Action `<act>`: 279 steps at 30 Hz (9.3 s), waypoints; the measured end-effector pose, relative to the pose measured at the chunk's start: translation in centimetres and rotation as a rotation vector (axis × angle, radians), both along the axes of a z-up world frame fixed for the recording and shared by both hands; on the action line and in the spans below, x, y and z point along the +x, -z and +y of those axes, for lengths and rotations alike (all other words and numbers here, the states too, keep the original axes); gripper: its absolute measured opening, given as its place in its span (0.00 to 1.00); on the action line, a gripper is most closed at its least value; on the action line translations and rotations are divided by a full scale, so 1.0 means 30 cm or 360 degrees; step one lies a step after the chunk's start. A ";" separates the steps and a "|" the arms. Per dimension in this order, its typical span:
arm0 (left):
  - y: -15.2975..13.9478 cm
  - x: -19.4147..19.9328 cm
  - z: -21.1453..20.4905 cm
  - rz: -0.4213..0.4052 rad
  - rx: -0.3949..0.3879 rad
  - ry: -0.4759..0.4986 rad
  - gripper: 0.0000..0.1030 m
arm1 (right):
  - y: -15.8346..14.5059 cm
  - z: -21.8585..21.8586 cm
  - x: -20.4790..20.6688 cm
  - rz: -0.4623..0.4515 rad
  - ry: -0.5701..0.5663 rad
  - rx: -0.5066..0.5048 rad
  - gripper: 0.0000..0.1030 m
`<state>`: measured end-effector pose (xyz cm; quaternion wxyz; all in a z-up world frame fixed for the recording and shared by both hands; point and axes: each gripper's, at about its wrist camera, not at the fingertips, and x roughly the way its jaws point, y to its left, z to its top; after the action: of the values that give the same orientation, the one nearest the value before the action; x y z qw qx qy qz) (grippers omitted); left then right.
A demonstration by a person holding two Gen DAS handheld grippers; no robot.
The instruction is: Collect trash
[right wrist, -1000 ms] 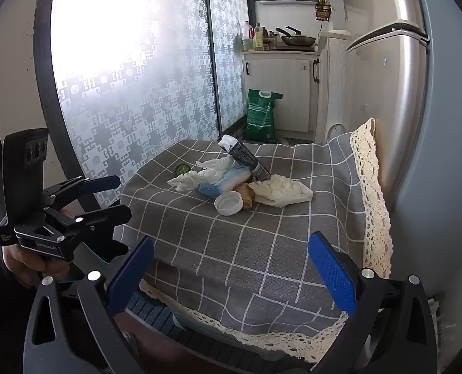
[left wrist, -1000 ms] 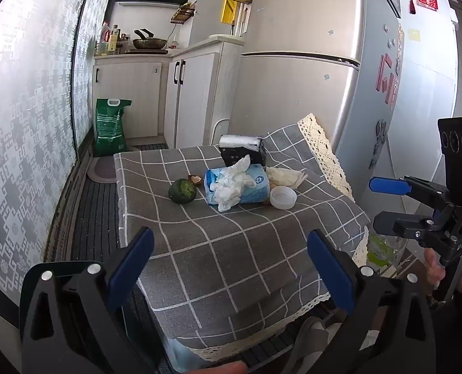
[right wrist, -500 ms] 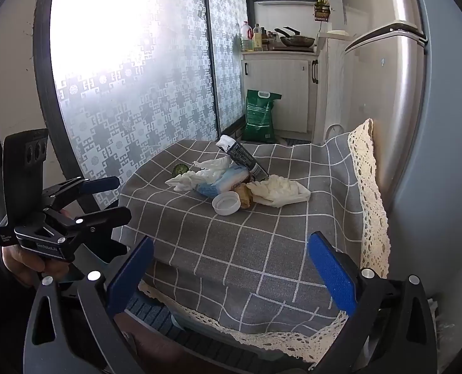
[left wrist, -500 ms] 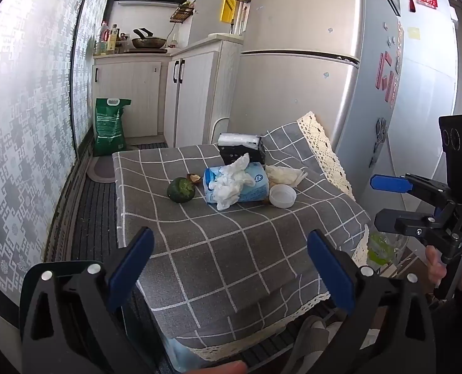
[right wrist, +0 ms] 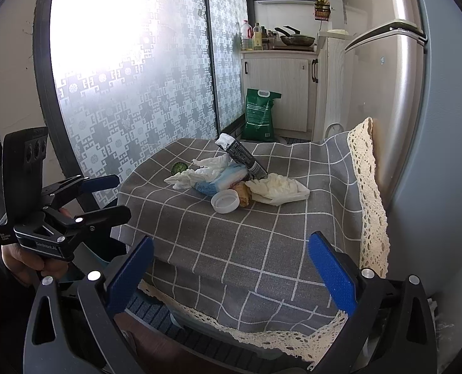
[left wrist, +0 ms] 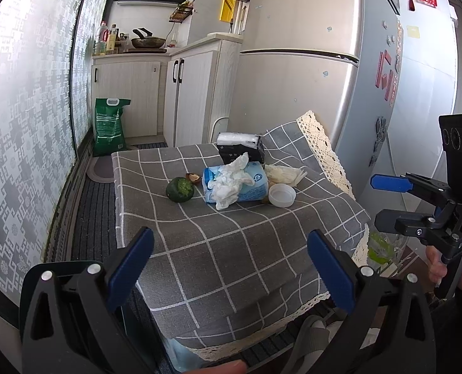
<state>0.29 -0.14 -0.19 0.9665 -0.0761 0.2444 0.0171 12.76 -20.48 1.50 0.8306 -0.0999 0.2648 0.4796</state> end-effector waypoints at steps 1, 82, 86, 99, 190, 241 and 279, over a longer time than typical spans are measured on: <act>0.000 0.000 0.000 -0.0002 0.0000 0.0001 0.97 | -0.001 0.001 -0.002 -0.0003 0.0002 -0.0002 0.97; 0.012 0.188 0.023 0.0121 0.0059 0.0083 0.53 | -0.008 0.083 0.090 0.0060 -0.0033 -0.0077 0.62; 0.014 0.212 0.044 0.0119 0.0020 0.0086 0.45 | -0.009 0.118 0.128 0.0059 -0.0055 -0.0095 0.61; 0.047 0.233 0.075 0.0174 -0.0040 0.0124 0.10 | -0.013 0.328 0.205 -0.0073 -0.0089 -0.0228 0.39; 0.207 -0.387 0.665 0.0221 -0.0167 -0.0485 0.20 | 0.433 1.235 -0.347 0.0246 -0.0612 -0.0852 0.09; -0.087 -0.073 0.301 -0.0126 0.0131 -0.0069 0.28 | -0.111 0.509 -0.006 -0.0119 -0.0054 -0.0189 0.21; 0.064 0.319 0.107 0.0309 0.0300 -0.0048 0.31 | 0.062 0.194 0.121 0.0140 -0.0024 -0.0243 0.40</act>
<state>9.86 3.05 -2.12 0.9408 0.0134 0.3329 0.0619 16.38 -14.65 -0.36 0.8045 -0.1438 0.3362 0.4681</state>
